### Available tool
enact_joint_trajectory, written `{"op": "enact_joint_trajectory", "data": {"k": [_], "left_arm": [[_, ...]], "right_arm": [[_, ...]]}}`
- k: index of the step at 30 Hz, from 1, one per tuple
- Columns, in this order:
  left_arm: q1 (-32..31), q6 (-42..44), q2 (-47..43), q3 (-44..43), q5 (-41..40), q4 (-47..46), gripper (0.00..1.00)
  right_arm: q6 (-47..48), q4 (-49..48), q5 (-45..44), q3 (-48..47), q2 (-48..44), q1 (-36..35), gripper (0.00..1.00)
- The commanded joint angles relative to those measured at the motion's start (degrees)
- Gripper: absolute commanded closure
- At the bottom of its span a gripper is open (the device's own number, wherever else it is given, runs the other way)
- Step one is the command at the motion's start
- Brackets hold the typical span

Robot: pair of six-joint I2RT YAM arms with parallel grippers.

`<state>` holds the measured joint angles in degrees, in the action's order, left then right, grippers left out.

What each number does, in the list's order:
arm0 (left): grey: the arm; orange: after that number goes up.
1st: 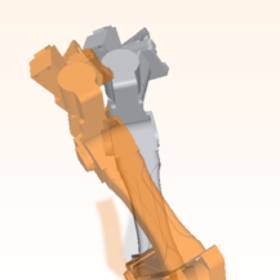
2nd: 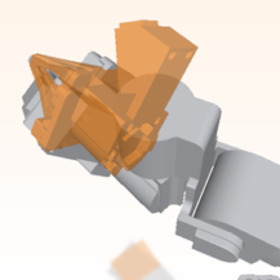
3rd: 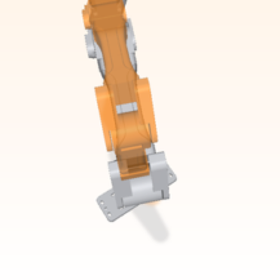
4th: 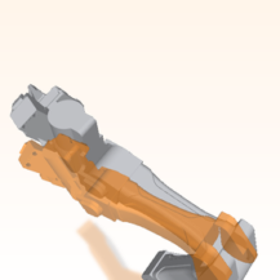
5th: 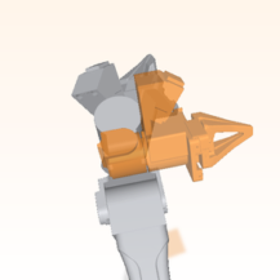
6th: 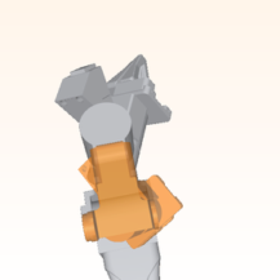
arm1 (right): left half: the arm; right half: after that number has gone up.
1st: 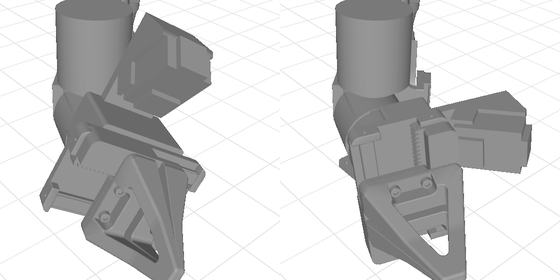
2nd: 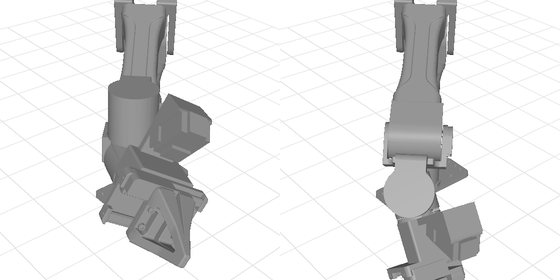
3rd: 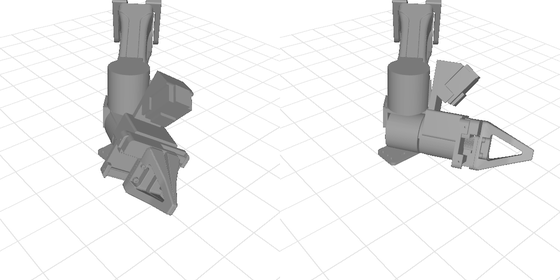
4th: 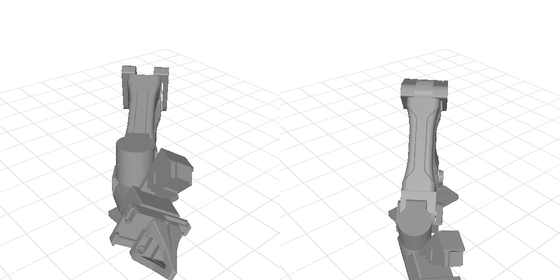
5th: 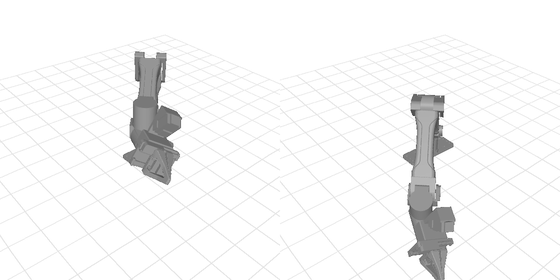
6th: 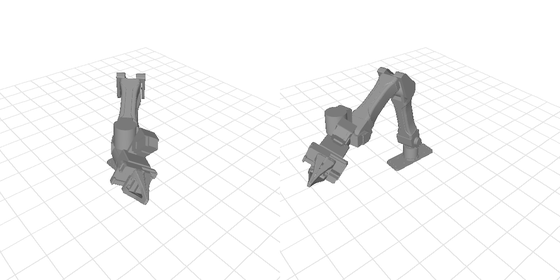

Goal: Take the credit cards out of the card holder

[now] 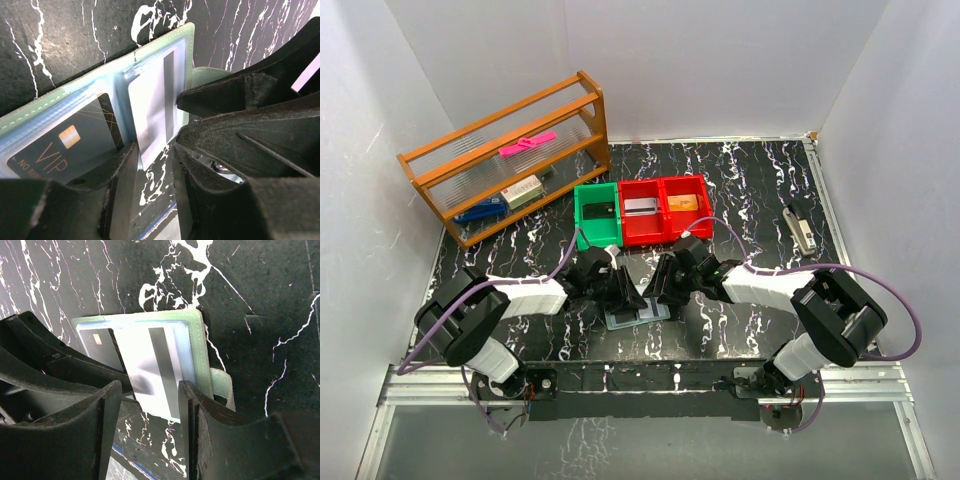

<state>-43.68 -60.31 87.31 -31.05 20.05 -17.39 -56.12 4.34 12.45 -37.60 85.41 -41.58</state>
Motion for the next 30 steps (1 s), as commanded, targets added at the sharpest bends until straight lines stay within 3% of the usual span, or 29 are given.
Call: {"op": "enact_joint_trajectory", "data": {"k": [1,9,19,30], "left_arm": [[-0.1,-0.4,-0.4,0.9,-0.8,-1.0,0.72],[0.0,0.6,-3.7,0.8,-2.0,2.0,1.0],[-0.1,2.4,-8.6,1.5,-4.8,9.1,1.0],[-0.1,2.6,-8.6,1.7,-4.5,9.1,1.0]], "right_arm": [[-0.3,-0.3,-0.8,1.4,1.5,-0.1,0.52],[-0.6,0.1,-1.5,1.4,1.5,-0.1,0.52],[-0.3,0.4,-1.9,1.0,1.9,0.0,0.52],[4.1,0.3,-0.2,-2.9,-2.2,0.0,0.5]]}}
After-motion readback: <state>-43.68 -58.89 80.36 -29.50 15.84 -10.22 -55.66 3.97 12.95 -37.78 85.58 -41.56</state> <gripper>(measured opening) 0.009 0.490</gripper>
